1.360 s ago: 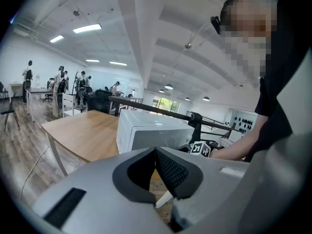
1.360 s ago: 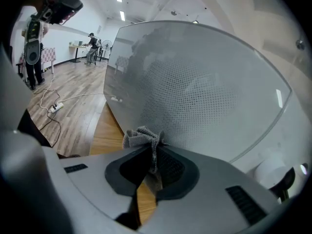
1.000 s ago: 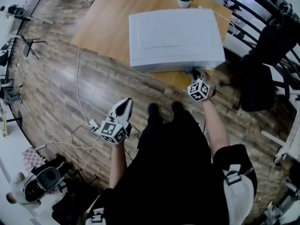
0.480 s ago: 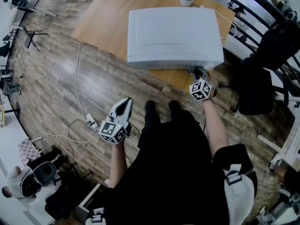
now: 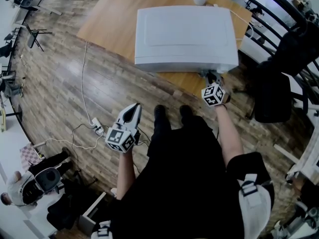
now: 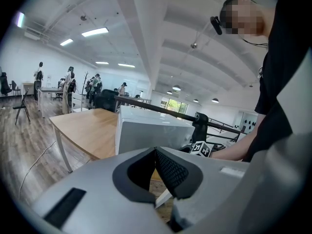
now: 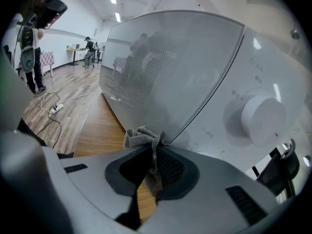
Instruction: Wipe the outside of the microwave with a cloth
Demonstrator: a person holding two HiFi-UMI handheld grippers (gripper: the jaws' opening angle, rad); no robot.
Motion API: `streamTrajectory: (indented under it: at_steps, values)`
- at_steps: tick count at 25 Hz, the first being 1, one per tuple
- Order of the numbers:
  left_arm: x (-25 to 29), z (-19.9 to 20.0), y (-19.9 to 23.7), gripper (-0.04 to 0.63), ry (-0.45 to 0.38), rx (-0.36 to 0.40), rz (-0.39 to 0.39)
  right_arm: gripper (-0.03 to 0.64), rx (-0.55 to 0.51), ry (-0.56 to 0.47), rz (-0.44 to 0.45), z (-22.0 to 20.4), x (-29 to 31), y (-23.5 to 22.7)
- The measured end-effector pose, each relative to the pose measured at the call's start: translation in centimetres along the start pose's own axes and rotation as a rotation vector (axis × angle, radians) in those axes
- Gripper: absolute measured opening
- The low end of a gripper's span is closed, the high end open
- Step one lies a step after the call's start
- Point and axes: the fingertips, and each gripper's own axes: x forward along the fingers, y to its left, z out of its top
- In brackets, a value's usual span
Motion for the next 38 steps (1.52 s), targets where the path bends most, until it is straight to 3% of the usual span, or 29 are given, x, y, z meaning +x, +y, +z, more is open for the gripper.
streamTrajectory:
  at_steps: [17, 38]
  values:
    - [-1.6, -0.9, 1.8, 0.003, 0.029, -0.013, 0.055, 0.032, 0.001, 0.066, 0.014, -2.5, 2.8, 1.6]
    - [-2.3, -1.5, 2.3, 0.003, 0.042, -0.014, 0.074, 0.034, -0.031, 0.052, 0.084, 0.2, 4.0, 4.6]
